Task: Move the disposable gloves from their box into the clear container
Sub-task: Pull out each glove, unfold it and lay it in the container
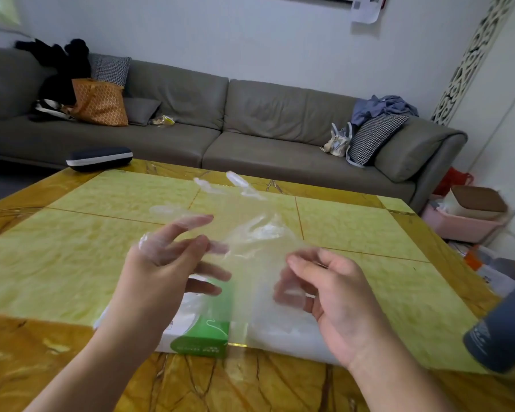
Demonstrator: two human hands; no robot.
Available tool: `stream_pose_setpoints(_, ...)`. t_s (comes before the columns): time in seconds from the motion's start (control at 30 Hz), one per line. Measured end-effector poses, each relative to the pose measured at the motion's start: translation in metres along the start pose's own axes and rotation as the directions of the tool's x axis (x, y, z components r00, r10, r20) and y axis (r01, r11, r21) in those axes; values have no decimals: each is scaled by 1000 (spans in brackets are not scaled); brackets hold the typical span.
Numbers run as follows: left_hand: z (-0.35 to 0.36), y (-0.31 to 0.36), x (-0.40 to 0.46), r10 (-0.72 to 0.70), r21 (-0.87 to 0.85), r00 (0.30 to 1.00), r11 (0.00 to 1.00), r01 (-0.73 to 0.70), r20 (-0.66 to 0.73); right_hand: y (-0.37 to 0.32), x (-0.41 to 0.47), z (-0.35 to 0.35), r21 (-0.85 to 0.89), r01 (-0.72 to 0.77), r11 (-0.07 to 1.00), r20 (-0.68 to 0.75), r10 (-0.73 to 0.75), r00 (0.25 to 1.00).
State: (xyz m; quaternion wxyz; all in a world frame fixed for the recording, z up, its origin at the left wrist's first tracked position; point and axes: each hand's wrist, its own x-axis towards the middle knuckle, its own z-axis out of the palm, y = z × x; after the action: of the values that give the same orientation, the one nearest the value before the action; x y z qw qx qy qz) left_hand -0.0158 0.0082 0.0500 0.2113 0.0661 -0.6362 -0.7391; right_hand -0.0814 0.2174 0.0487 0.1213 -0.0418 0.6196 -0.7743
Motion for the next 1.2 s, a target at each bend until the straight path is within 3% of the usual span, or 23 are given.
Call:
stream_pose_setpoints(0.1,-2,1,1,-34,-60,999,998,34,0,-4,1,-8,34,43,999,-110,-39,993)
stream_pose_setpoints(0.27,5,1,2,-82,-100,996,991,86,44,-23,13,-41,-214,64,975,-186,-105,977)
stream_pose_setpoints(0.33,10,-2,1,-64,-29,998,997,65,27,-25,25,-59,-331,26,943,-234,-109,966)
stream_pose_setpoints(0.4,14,-6,0,49,187,998,981,-41,-37,-21,35,-75,-467,-22,884,-249,-107,962)
stream_pose_setpoints(0.47,25,-6,-4,273,450,962,858,-246,5,-16,39,-86,-578,-73,813,-228,-75,971)
stream_pose_setpoints(0.53,43,0,-7,464,614,864,629,-477,196,-16,37,-87,-706,-96,702,-168,-34,985)
stream_pose_setpoints(0.57,55,1,-5,467,647,829,536,-543,308,-18,35,-85,-757,-95,647,-138,-17,990)
stream_pose_setpoints(0.6,70,-1,-1,399,671,822,480,-565,407,-20,34,-86,-793,-95,602,-121,-4,993)
stream_pose_setpoints(0.67,97,-12,15,117,746,847,422,-515,519,-20,37,-88,-838,-95,537,-116,-5,993)
stream_pose_setpoints(0.73,116,-30,33,-186,817,825,364,-447,534,-17,43,-89,-866,-90,492,-115,-20,993)
stream_pose_setpoints(0.8,127,-47,45,-382,847,763,334,-413,522,-12,46,-92,-894,-110,435,-143,-44,989)
stream_pose_setpoints(0.93,134,-63,52,-548,866,675,246,-435,494,-10,45,-89,-968,-114,223,-138,-91,986)
stream_pose_setpoints(1.03,134,-69,52,-602,873,640,241,-424,477,-10,44,-86,-990,-113,80,-123,-129,984)
stream_pose_setpoints(1.2,135,-76,55,-647,864,587,257,-432,486,-7,46,-87,-994,-110,5,-109,-146,983)
